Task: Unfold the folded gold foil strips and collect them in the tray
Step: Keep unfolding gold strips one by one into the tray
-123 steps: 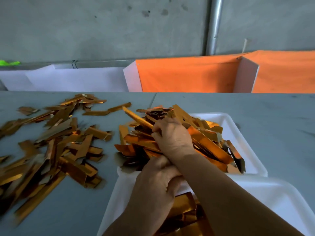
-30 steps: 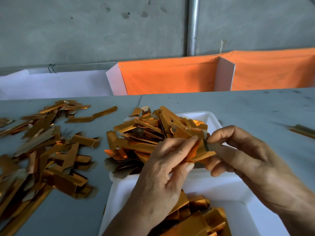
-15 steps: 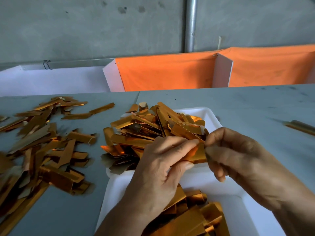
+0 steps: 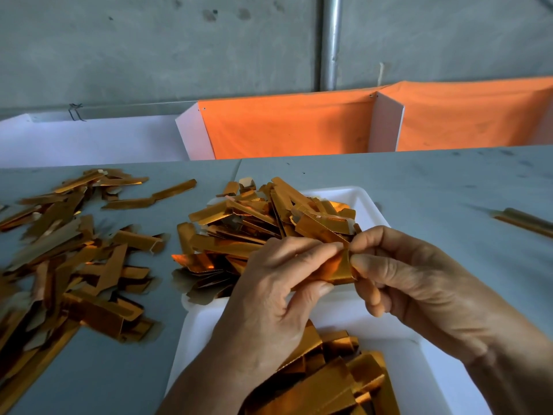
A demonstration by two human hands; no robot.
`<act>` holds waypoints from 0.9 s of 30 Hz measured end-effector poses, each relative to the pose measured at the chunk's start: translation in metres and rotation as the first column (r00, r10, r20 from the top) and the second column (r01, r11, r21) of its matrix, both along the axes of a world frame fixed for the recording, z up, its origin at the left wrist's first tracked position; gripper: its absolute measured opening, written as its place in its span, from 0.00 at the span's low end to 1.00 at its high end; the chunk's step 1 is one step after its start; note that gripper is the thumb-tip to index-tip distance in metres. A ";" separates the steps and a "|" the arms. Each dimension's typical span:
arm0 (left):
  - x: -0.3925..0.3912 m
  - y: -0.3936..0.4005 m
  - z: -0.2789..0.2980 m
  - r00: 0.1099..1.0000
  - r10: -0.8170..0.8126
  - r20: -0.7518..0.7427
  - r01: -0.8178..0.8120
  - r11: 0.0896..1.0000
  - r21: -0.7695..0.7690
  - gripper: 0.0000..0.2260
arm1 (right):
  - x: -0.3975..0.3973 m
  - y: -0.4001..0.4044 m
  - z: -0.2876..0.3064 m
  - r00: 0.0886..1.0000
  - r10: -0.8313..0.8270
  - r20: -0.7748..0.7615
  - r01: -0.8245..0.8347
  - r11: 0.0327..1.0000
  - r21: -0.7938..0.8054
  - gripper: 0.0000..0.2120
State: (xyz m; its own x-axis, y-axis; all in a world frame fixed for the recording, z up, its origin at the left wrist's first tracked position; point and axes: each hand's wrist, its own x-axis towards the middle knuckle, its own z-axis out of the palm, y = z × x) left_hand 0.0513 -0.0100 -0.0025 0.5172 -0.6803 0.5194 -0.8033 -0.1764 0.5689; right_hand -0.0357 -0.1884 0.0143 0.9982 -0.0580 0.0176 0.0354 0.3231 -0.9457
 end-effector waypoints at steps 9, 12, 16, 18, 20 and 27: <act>-0.001 0.000 0.000 1.000 0.006 -0.012 -0.005 0.998 0.055 0.18 | -0.001 0.003 0.002 0.995 -0.093 -0.038 0.087 0.989 -0.122 0.06; -0.001 0.000 0.001 1.000 0.005 -0.017 -0.003 0.998 0.065 0.18 | 0.000 0.005 0.004 0.993 -0.111 -0.024 0.107 0.985 -0.136 0.07; -0.001 0.001 0.000 1.000 0.013 -0.007 -0.012 0.998 0.056 0.19 | -0.001 0.007 0.003 0.982 -0.185 -0.025 0.177 0.964 -0.200 0.11; -0.002 0.000 0.000 0.999 0.042 0.018 -0.042 0.998 0.047 0.18 | -0.001 0.008 0.001 0.973 -0.228 -0.025 0.214 0.943 -0.255 0.08; -0.003 -0.001 0.001 0.991 0.067 0.112 -0.072 0.997 0.038 0.16 | 0.000 0.009 -0.001 0.969 -0.248 -0.021 0.230 0.925 -0.301 0.06; -0.001 0.000 0.003 0.991 0.043 0.125 -0.045 0.999 0.011 0.13 | -0.002 0.008 0.001 0.988 -0.151 -0.010 0.148 0.976 -0.161 0.02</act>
